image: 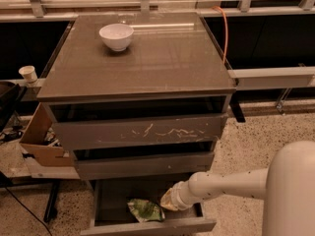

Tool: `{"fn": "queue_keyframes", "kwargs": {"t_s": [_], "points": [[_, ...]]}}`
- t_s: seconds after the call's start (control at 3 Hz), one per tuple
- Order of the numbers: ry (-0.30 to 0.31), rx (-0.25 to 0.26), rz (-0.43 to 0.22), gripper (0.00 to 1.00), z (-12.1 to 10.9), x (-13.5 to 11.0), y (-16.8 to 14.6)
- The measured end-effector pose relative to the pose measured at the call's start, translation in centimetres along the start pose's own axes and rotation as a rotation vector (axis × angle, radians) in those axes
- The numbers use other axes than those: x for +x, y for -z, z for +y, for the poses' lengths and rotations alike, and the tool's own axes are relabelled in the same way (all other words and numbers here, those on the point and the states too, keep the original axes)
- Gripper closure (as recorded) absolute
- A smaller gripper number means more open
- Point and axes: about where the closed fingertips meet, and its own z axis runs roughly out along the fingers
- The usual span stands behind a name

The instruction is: Pick green jalapeno chip bag from bottom drawer and place on counter

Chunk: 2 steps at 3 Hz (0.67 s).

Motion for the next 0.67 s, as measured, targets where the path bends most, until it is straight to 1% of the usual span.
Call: {"fn": "queue_keyframes", "kwargs": {"t_s": [0.33,0.67], "points": [[0.001,-0.046,-0.064,1.0,1.7,0.79,-5.98],[0.002,-0.037,-0.066,1.0,1.65,1.15,-6.44]]}}
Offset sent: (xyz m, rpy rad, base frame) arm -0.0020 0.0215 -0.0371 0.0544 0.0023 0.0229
